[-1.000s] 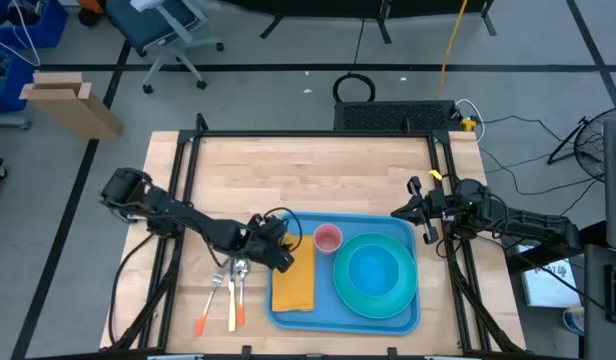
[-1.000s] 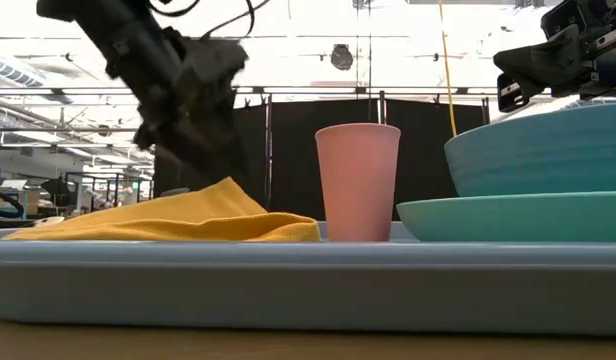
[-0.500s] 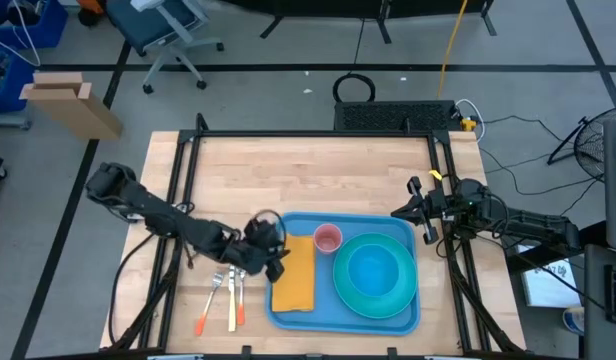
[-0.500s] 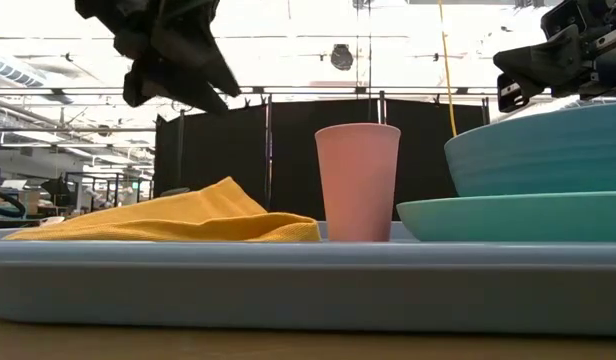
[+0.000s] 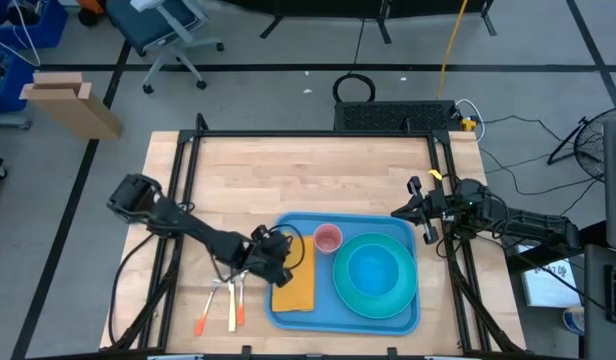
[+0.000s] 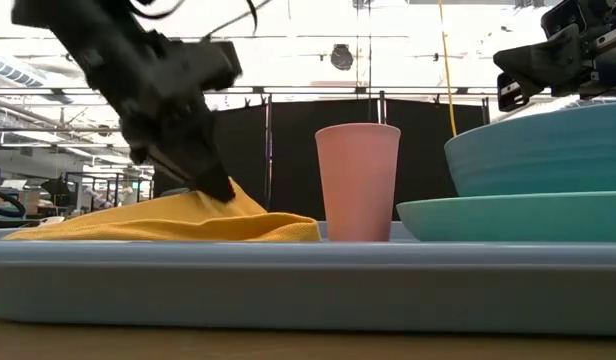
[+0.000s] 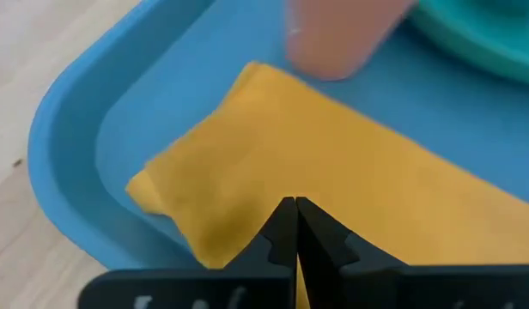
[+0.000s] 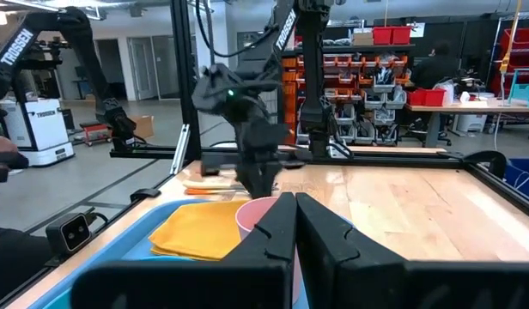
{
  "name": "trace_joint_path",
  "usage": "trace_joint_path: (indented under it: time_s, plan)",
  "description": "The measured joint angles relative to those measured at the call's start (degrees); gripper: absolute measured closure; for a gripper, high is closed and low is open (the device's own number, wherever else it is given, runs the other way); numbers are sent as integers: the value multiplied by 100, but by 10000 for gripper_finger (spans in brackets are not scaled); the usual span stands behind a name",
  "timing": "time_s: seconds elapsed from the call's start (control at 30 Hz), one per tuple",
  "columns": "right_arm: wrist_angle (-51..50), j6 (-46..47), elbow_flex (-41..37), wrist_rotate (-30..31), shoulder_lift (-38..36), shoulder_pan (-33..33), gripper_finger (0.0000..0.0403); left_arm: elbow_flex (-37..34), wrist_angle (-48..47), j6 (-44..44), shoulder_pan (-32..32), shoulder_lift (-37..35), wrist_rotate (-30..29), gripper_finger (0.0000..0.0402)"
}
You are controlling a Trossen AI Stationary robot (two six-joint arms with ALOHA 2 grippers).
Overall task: Set up tray
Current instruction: Put the yellow table napkin on the blue serving tray to the bottom left of the pink plastic cup, then put the orange spoon on top of the yellow table napkin
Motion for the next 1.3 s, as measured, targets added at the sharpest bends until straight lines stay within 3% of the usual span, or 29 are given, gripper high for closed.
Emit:
trace_joint_path:
  time_s: [0.17,0.43,0.63,0.8,1.03,1.3]
  plan:
    - [-4,0,0,2,0,1,403,2,-82,-97,206,390,452,399]
    - [-22,0,0,2,0,1,403,15,289,183,277,633,484,399]
    - [-20,0,0,2,0,0,403,-13,161,390,224,12,580,388]
    - [-17,0,0,2,-2,0,403,13,-272,211,3,-751,175,388]
    - [-22,0,0,0,0,1,403,470,-2470,-2658,-703,-1134,340,399]
    - [-73,13,0,0,37,0,403,488,-2682,-4907,-1453,-413,1203,394]
